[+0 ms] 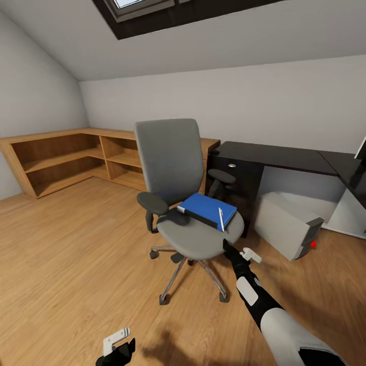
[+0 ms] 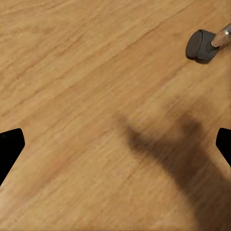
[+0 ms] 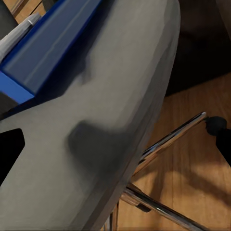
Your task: In the bedroom, organize the workspace by keeping the computer under the desk, ensuring the monitor is on the desk, placing the keyboard on the desk next to the monitor, placing the mouse on the desk next to the keyboard, moving the folder from the swivel chair onto the desk next to the mouse, stacking the notebook on top of the folder with the pen on top of the notebook, and positioning the swivel chair next to the desk.
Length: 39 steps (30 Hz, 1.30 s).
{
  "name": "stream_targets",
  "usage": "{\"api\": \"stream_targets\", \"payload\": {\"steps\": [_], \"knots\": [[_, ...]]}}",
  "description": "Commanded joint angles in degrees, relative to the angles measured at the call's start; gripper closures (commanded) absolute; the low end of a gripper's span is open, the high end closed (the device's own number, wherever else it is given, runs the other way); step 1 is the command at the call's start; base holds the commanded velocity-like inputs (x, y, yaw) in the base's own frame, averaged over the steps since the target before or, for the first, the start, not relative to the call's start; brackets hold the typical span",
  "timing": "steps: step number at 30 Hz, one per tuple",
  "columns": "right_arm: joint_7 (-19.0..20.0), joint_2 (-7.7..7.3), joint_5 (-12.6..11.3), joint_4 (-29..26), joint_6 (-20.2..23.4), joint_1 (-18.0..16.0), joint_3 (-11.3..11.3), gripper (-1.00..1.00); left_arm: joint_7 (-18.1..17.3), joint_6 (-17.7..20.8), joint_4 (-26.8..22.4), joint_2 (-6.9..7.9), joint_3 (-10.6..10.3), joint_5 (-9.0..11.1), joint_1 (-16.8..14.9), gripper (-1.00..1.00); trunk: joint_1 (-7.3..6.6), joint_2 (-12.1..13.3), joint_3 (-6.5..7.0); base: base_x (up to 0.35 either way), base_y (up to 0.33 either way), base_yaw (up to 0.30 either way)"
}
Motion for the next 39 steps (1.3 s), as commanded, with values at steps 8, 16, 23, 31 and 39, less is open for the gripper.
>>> {"api": "stream_targets", "payload": {"steps": [8,16,23,31,39], "knots": [[0.56,1.12,-0.58,0.21,-0.08,0.03,-0.23,-1.00,0.37,-0.26,0.22,0.73,-0.61,0.34,-0.03,-1.00,-0.01,-0.02,-0.05,0.000,0.000,0.000],[0.61,1.28,-0.60,0.24,-0.09,0.09,-0.24,-1.00,0.36,-0.26,0.26,0.91,-0.65,0.30,-0.03,-1.00,-0.01,-0.02,-0.05,0.000,0.000,0.000],[0.62,1.29,-0.60,0.24,-0.09,0.12,-0.24,-1.00,0.35,-0.26,0.25,0.92,-0.65,0.30,-0.03,-1.00,-0.01,-0.02,-0.05,0.000,0.000,0.000],[0.62,1.30,-0.60,0.26,-0.09,0.13,-0.24,-1.00,0.35,-0.26,0.27,0.92,-0.65,0.30,-0.03,-1.00,-0.01,-0.02,-0.05,0.029,0.000,0.000],[0.76,1.30,-0.67,0.32,-0.09,0.14,-0.24,-1.00,0.35,-0.26,0.27,0.92,-0.65,0.30,-0.03,-1.00,-0.01,-0.02,-0.05,0.123,0.000,0.000]]}}
